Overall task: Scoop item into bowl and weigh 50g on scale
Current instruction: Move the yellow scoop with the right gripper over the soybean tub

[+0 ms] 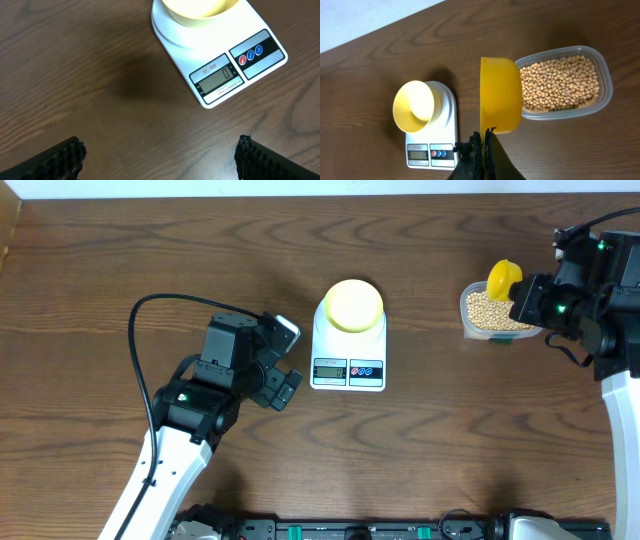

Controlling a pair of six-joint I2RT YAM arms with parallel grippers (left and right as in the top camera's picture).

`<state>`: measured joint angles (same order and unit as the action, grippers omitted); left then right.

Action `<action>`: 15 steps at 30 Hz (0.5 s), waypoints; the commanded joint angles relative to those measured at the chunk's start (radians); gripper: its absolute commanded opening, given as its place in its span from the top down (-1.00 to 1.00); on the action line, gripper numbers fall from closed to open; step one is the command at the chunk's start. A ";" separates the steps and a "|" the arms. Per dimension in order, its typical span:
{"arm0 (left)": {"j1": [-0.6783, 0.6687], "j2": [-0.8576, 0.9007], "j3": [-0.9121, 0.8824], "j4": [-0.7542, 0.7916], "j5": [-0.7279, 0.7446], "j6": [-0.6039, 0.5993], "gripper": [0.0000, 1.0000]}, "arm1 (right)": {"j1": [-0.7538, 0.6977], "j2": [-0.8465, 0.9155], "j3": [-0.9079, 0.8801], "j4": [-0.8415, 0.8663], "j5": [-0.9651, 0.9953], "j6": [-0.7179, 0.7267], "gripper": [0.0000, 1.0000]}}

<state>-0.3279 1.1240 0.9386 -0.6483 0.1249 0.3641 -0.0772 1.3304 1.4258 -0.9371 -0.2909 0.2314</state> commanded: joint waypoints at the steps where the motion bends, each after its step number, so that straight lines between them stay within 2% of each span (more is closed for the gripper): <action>1: 0.004 0.000 -0.002 -0.003 -0.005 0.009 -0.95 | -0.004 -0.005 0.021 0.003 0.036 -0.071 0.98; 4: 0.004 0.000 -0.002 -0.003 -0.005 0.009 -0.95 | -0.003 -0.008 0.021 0.079 0.043 -0.160 0.98; 15: 0.004 0.000 -0.002 -0.003 -0.005 0.009 -0.95 | 0.007 -0.027 0.021 0.104 -0.150 -0.187 0.98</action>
<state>-0.3279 1.1240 0.9386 -0.6487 0.1249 0.3641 -0.0746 1.3247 1.4261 -0.8360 -0.3447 0.0704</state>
